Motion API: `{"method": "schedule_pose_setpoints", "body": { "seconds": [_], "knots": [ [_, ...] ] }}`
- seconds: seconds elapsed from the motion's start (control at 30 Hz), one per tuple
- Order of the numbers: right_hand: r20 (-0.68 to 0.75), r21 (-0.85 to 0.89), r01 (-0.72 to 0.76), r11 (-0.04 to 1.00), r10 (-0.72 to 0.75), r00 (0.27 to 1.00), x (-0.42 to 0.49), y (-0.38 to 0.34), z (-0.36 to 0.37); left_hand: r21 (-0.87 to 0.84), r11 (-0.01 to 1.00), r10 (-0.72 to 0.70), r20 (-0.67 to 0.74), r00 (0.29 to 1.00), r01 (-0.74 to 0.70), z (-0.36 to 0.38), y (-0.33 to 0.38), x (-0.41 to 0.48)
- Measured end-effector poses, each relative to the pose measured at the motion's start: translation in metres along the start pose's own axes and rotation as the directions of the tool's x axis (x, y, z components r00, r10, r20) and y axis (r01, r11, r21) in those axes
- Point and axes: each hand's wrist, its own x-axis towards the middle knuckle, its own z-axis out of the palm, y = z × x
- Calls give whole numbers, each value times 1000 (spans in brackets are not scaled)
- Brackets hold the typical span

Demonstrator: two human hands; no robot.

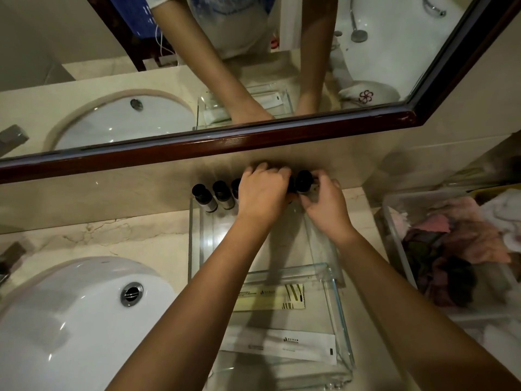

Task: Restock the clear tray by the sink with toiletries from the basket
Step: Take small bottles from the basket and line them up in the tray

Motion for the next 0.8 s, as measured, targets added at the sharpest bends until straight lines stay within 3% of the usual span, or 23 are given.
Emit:
{"method": "schedule_pose_setpoints", "body": {
  "seconds": [0.47, 0.57, 0.7, 0.8],
  "knots": [
    [-72, 142, -9, 990, 20, 997, -18, 0, 2, 28, 999, -29, -113, 993, 32, 9, -1, -6],
    [-174, 240, -37, 970, 80, 981, -36, -1, 3, 72, 997, -12, -274, 962, 33, 10, -4, -15],
    [-224, 291, -59, 955, 128, 966, -57, 2, 6, -61, 996, 18, -550, 835, -61, 16, -7, -46],
    [-237, 250, -8, 968, 69, 969, -60, -1, -1, -168, 982, -15, -541, 841, -91, 28, -7, -82]
  ]
}}
